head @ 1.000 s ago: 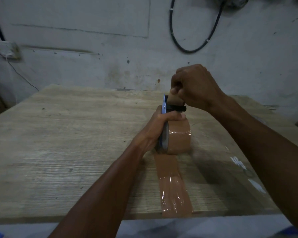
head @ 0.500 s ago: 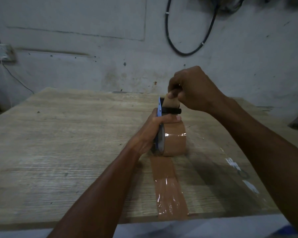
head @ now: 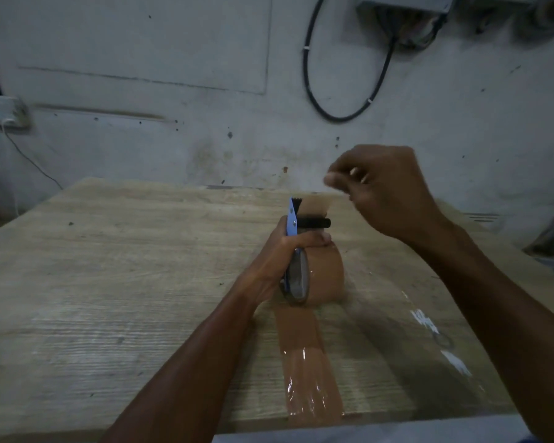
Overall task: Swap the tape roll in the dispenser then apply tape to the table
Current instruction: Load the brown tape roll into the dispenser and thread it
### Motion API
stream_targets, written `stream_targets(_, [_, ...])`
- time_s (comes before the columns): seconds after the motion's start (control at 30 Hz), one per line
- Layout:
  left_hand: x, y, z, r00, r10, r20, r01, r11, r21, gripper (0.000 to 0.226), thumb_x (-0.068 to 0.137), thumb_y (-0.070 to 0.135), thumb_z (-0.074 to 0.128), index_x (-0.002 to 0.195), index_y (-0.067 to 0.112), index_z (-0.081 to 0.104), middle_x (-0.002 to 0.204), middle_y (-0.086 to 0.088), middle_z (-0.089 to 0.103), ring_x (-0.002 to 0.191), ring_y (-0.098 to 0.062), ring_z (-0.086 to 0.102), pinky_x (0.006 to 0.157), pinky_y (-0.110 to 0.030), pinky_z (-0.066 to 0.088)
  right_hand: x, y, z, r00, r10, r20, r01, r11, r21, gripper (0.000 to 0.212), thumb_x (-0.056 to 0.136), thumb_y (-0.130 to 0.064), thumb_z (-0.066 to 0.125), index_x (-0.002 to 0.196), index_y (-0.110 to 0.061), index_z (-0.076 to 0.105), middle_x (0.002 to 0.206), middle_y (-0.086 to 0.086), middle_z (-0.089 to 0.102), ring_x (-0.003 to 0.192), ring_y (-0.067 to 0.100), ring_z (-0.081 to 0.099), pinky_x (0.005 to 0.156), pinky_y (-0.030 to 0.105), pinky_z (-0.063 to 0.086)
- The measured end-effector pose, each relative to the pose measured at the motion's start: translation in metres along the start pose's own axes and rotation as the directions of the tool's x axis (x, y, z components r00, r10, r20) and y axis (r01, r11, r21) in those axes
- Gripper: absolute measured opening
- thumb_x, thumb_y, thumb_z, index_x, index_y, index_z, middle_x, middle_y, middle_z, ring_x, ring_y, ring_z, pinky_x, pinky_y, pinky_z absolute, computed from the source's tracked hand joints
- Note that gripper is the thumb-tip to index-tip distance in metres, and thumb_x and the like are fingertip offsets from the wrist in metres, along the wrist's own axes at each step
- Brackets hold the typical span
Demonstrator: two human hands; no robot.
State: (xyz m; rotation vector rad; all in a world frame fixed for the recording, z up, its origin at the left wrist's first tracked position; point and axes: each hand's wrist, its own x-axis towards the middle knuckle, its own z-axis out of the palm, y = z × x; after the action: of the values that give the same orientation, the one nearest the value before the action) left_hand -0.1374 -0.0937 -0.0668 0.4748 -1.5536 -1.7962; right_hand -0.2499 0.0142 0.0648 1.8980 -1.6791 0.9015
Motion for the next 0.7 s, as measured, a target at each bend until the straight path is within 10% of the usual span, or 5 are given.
stream_targets(0.27, [0.000,0.001,0.002,0.998,-0.028,-0.052,0.022,0.994,-0.110,0.047,0.077,0.021,0.074,0.121,0.014,0.059,0.091,-0.008,0.070,0.073,-0.021,0.071,0.064,-0.031,0.057,-0.091,-0.025,0.027,0.948,0.192,-0.254,-0.151,0.974,0.170,0.006,0.090,-0.007,0.068,0.090,-0.010,0.073,0.081,-0.008,0.063,0.063,-0.002,0.052,0.064,0.008,0.042])
stream_targets(0.43, [-0.009,0.007,0.008,0.970,-0.238,-0.048,0.200,0.894,-0.402,0.023,0.090,0.014,0.053,0.099,-0.004,0.065,0.094,-0.024,0.065,0.074,-0.034,0.064,0.067,-0.039,0.056,-0.144,-0.052,0.071,0.999,-0.034,-0.035,0.036,0.998,0.047,0.017,0.075,-0.004,0.063,0.087,-0.010,0.072,0.081,0.004,0.067,0.072,0.022,0.061,0.070,0.031,0.048])
stream_targets(0.57, [-0.013,0.006,0.007,0.960,-0.267,-0.081,0.228,0.918,-0.324,0.027,0.093,0.014,0.046,0.106,-0.004,0.061,0.090,-0.020,0.066,0.072,-0.030,0.062,0.067,-0.038,0.052,-0.133,-0.048,0.092,0.990,0.138,0.031,-0.137,0.990,-0.018,0.044,0.079,-0.009,0.048,0.118,0.000,0.067,0.110,0.013,0.069,0.099,0.026,0.065,0.094,0.035,0.050])
stream_targets(0.7, [-0.014,0.006,0.009,0.972,-0.204,-0.112,0.174,0.957,-0.234,0.018,0.097,0.015,0.048,0.101,0.006,0.062,0.073,-0.006,0.075,0.069,-0.026,0.066,0.060,-0.036,0.051,-0.123,-0.035,0.104,0.954,0.296,0.036,-0.294,0.954,-0.053,0.044,0.075,-0.010,0.067,0.118,-0.003,0.063,0.109,0.012,0.068,0.095,0.026,0.068,0.083,0.038,0.059])
